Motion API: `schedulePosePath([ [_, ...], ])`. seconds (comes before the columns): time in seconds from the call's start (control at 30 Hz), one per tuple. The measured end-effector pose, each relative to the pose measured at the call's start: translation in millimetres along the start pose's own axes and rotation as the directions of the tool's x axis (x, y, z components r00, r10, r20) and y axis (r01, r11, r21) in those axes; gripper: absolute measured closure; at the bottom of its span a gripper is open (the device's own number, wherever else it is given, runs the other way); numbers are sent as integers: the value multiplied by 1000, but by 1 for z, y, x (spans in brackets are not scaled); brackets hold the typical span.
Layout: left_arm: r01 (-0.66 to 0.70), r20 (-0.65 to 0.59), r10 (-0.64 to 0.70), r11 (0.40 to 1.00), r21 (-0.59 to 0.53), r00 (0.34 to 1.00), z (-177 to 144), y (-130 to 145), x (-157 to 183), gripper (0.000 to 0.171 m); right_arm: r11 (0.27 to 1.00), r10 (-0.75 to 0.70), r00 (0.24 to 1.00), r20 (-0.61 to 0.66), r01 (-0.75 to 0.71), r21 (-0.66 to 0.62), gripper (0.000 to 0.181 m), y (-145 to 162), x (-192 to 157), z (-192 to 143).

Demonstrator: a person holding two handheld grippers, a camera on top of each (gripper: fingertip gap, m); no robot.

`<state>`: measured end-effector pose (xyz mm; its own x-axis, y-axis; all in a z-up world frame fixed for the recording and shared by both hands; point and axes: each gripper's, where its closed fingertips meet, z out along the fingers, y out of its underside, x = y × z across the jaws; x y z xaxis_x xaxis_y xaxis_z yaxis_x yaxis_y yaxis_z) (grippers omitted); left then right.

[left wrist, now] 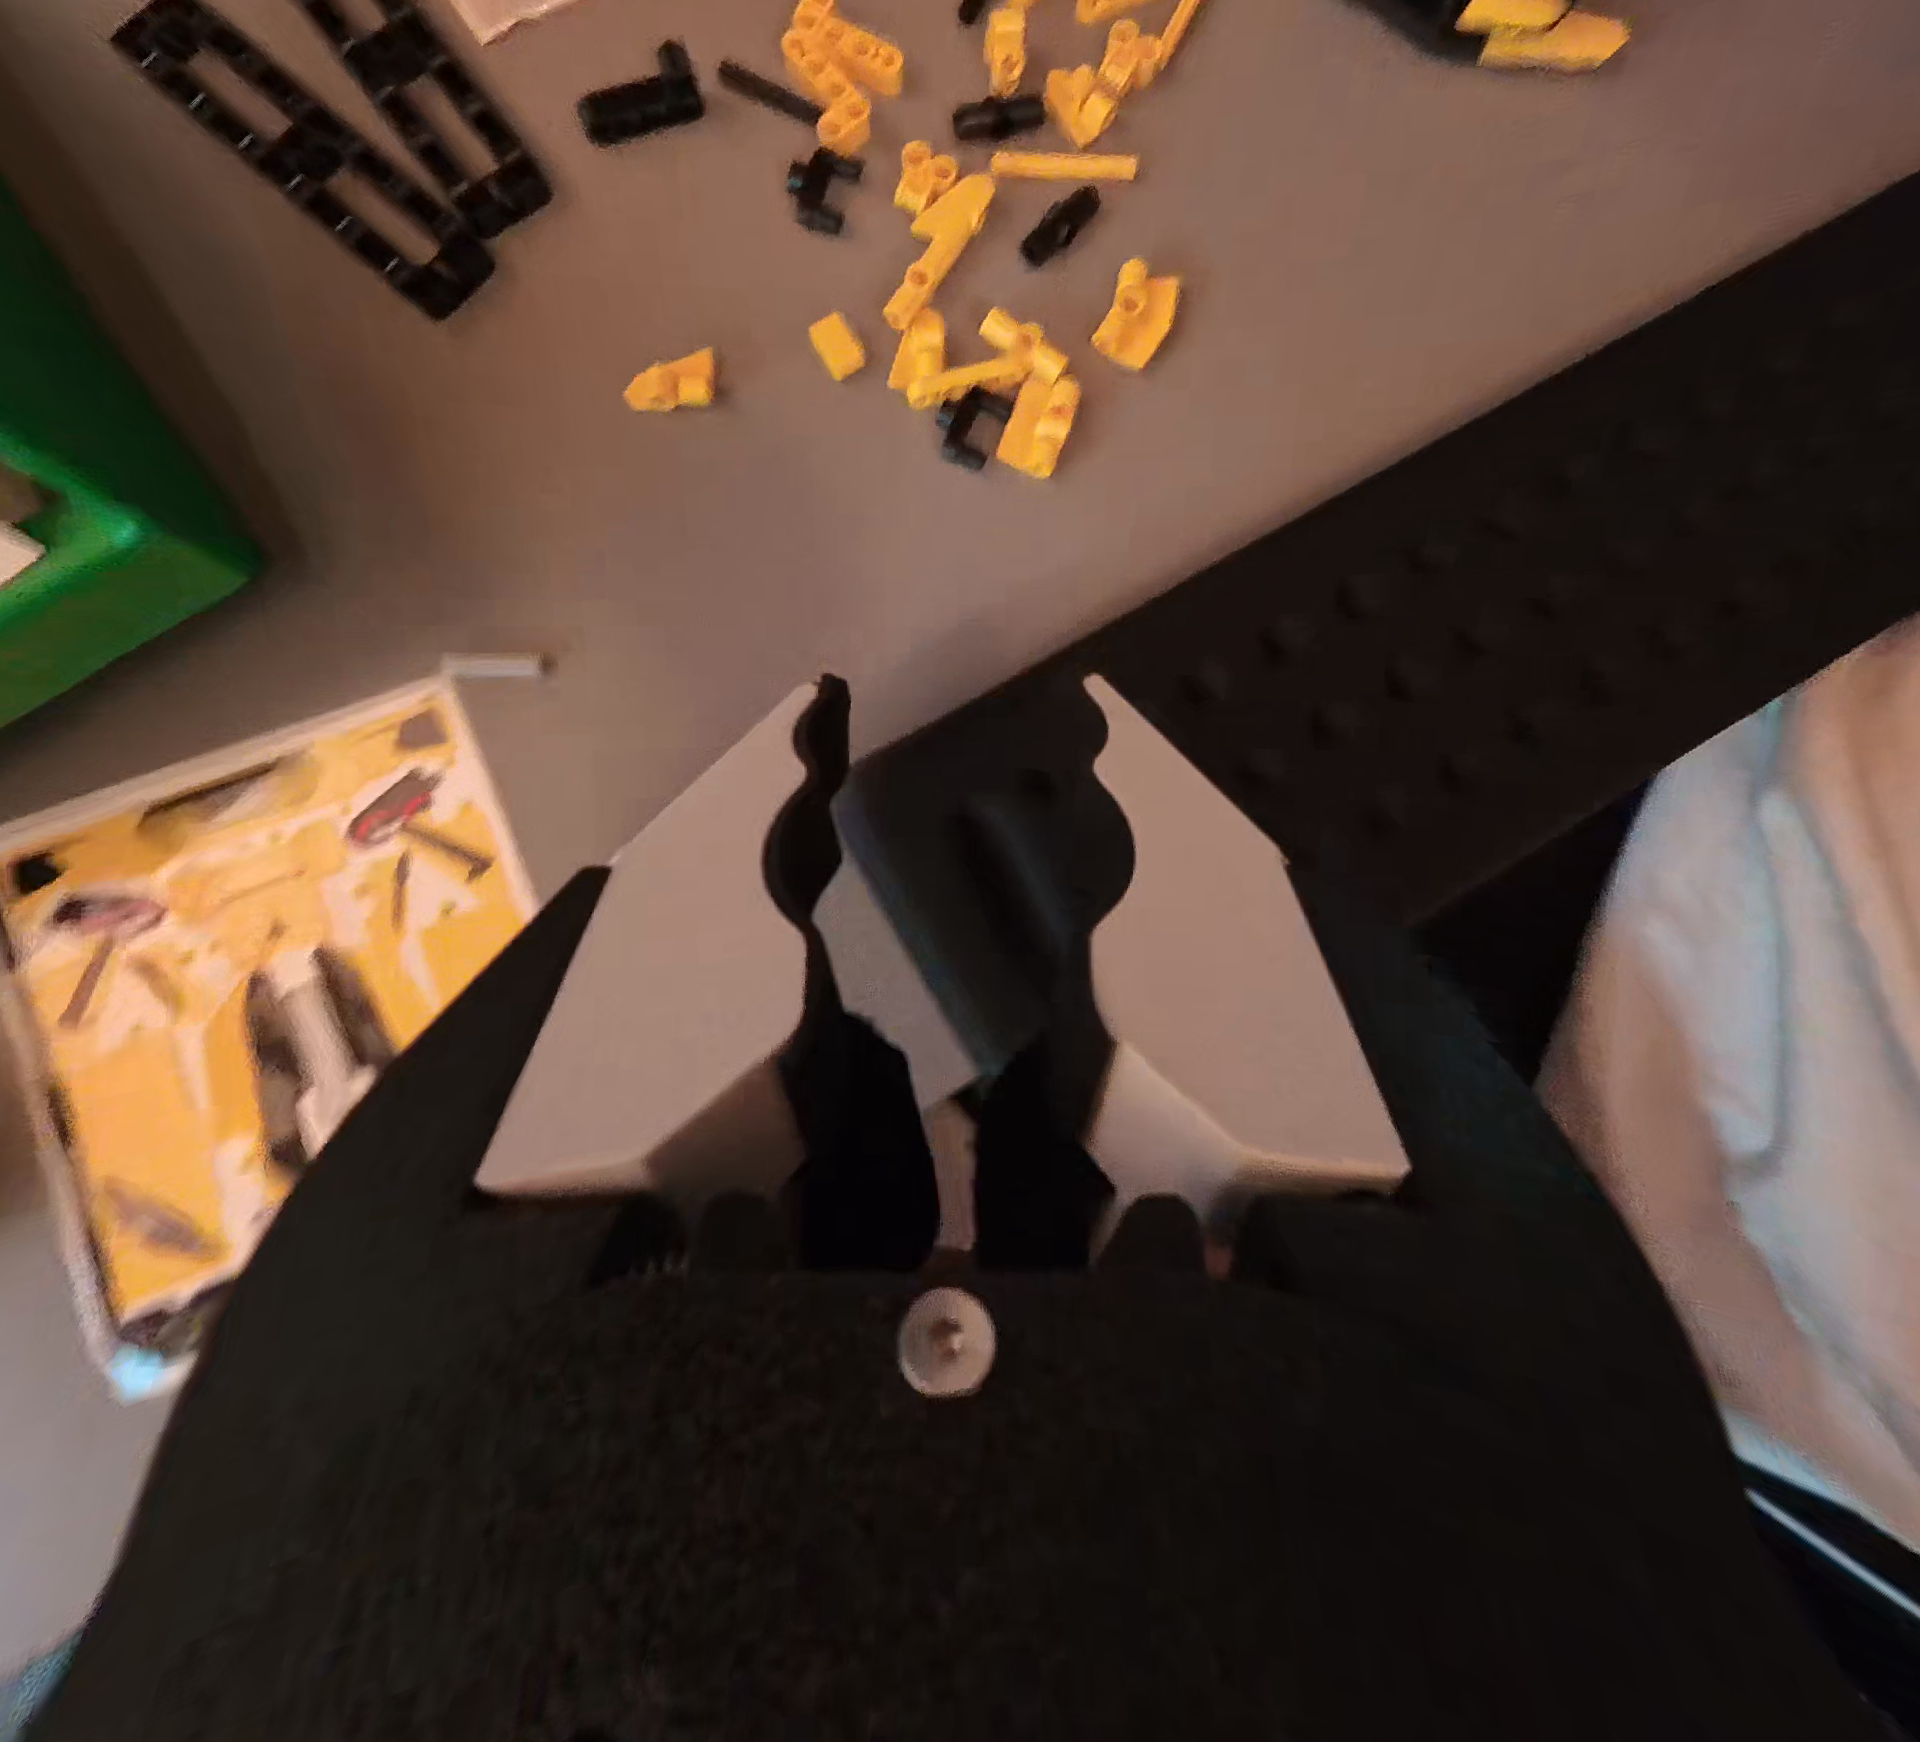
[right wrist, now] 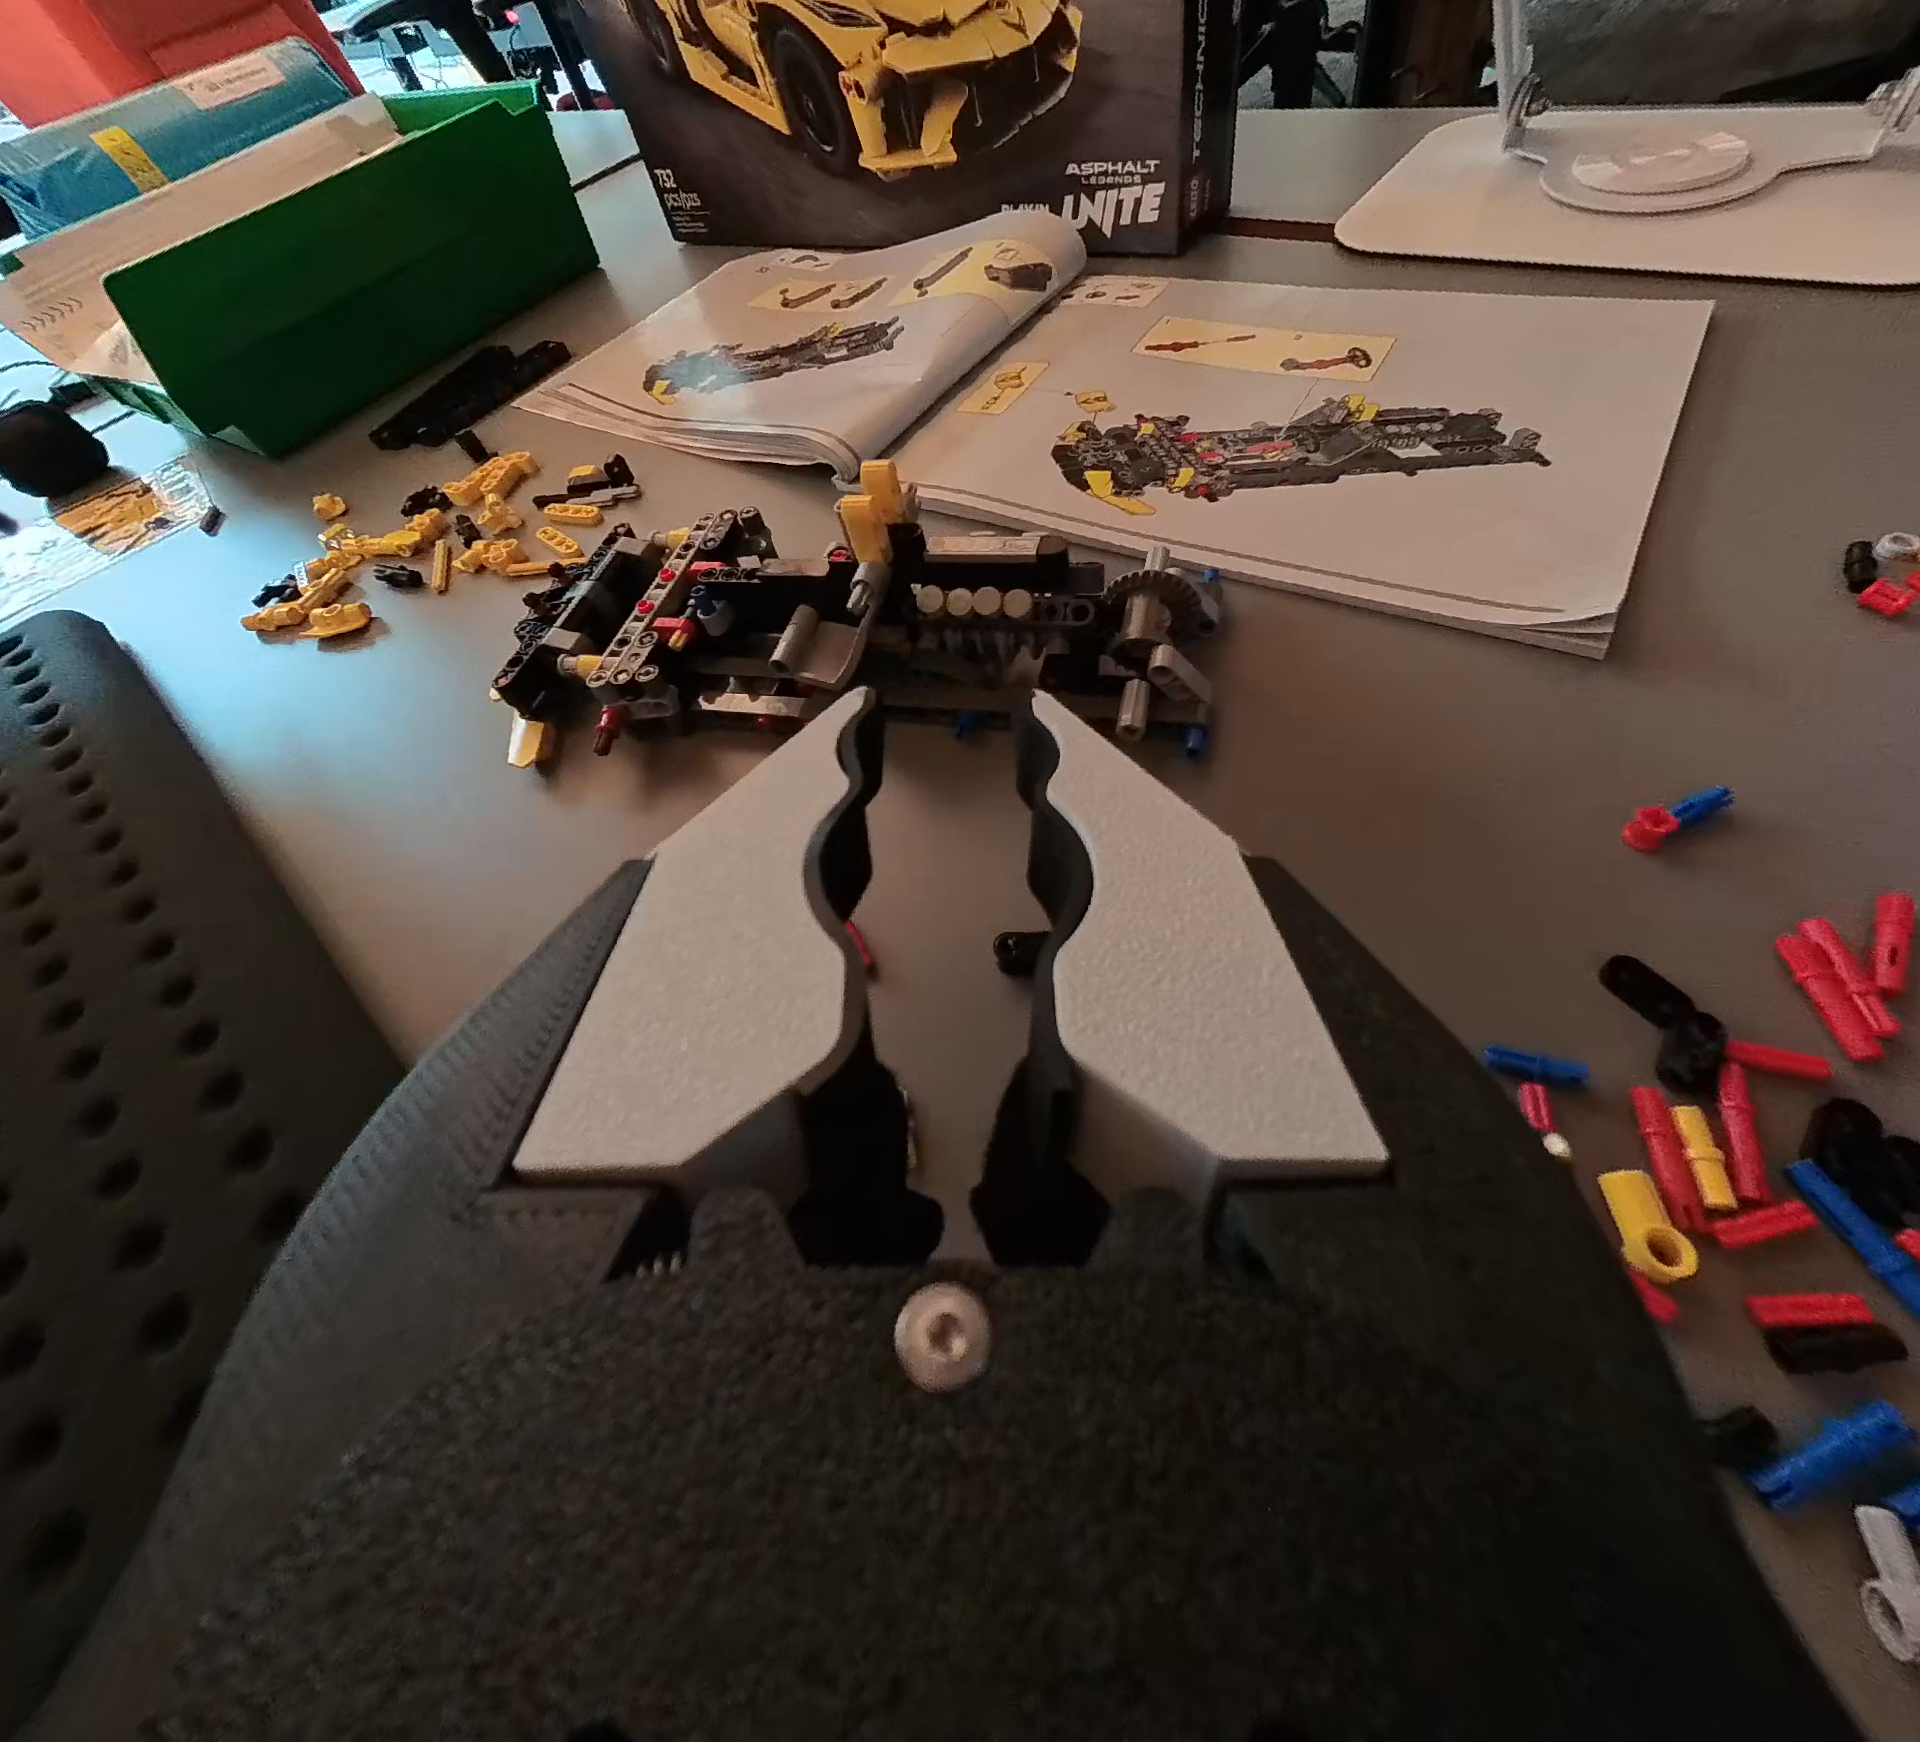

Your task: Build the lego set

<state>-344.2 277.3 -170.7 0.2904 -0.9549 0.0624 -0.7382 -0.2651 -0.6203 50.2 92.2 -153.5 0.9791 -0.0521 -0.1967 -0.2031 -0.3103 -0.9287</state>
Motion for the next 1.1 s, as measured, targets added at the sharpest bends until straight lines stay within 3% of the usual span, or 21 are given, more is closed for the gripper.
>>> schedulePosePath([
  [0.13,14,160,3,994,-109,987,-16,30,-27,135,1000,1,1000,1,-1,2,157,0,0,0],
  [0.3,69,258,-38,991,-113,965,-33,42,-49,135,1000,3,1000,4,-3,-5,157,1,0,1],
  [0.43,135,406,-66,981,-143,912,-52,63,-81,135,1000,5,1000,2,-5,2,157,0,0,0],
  [0.53,258,498,-193,964,-65,846,-64,72,-111,135,1000,7,1000,7,-7,1,157,0,0,0],
  [0.63,375,587,-334,925,54,738,-77,83,-147,135,1000,0,1000,7,0,-6,157,1,-1,1],
  [0.73,387,633,-394,908,158,666,-83,93,-192,131,1000,-3,1000,6,3,-4,157,1,-1,0],
  [0.87,369,567,-427,903,221,704,-64,102,-234,117,1000,7,1000,9,-7,-4,157,1,0,1],
  [0.97,344,600,-394,917,203,696,-60,107,-257,110,1000,11,1000,-4,-11,-3,157,1,2,0],
  [1.1,298,586,-339,939,169,736,-52,104,-264,125,1000,14,1000,-18,-14,-9,157,2,5,1],
])
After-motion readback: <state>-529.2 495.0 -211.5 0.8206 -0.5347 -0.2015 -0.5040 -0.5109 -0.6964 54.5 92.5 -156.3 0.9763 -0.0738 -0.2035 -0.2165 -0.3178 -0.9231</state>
